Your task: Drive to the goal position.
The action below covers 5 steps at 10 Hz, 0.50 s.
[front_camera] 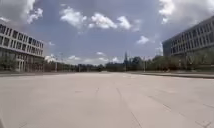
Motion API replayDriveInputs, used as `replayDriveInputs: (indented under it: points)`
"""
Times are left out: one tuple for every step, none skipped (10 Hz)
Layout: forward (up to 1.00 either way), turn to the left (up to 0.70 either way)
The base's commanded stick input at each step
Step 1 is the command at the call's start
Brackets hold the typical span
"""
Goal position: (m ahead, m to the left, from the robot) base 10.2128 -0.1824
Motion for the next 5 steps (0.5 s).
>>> replayDriveInputs:
  points:
    - [0.7,0.0]
    - [0.7,0.0]
    - [0.7,0.0]
    - [0.7,0.0]
    - [0.7,0.0]
